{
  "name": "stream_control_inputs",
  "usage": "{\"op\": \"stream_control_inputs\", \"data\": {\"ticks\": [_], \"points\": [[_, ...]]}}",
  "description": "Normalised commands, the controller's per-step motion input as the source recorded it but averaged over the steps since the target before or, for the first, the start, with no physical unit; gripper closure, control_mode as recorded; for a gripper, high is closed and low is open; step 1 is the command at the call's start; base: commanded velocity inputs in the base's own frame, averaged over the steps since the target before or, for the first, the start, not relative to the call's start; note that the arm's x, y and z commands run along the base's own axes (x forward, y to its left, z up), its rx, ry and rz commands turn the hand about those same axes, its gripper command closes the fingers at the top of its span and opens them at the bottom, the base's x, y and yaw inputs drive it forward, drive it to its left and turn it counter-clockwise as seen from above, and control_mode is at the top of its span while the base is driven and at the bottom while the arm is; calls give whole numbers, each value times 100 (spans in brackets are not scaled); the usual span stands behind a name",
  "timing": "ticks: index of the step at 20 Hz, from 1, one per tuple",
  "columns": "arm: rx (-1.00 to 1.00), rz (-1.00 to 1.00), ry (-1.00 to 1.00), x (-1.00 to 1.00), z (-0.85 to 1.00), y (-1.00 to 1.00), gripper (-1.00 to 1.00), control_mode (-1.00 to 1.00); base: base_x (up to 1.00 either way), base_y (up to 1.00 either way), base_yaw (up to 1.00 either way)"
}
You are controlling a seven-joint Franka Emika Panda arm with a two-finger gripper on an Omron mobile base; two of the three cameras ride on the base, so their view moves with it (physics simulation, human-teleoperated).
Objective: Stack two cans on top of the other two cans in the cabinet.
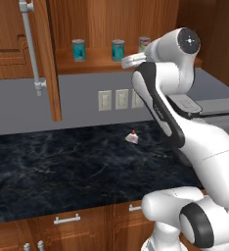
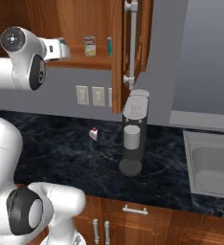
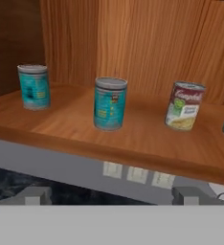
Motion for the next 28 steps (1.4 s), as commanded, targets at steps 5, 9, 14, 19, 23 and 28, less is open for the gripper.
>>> {"op": "stream_control_inputs", "data": {"ticks": [5, 9, 14, 19, 23, 28], "points": [[0, 0, 0, 48, 16, 15, -100, -100, 0, 0, 0], [0, 0, 0, 40, 3, 15, -100, -100, 0, 0, 0], [0, 0, 0, 39, 0, 13, -100, -100, 0, 0, 0], [0, 0, 1, 25, -7, 6, -100, -100, 0, 0, 0], [0, 0, 0, 29, -6, 5, -100, -100, 0, 0, 0], [0, 4, -3, 29, -3, 3, -100, -100, 0, 0, 0]]}}
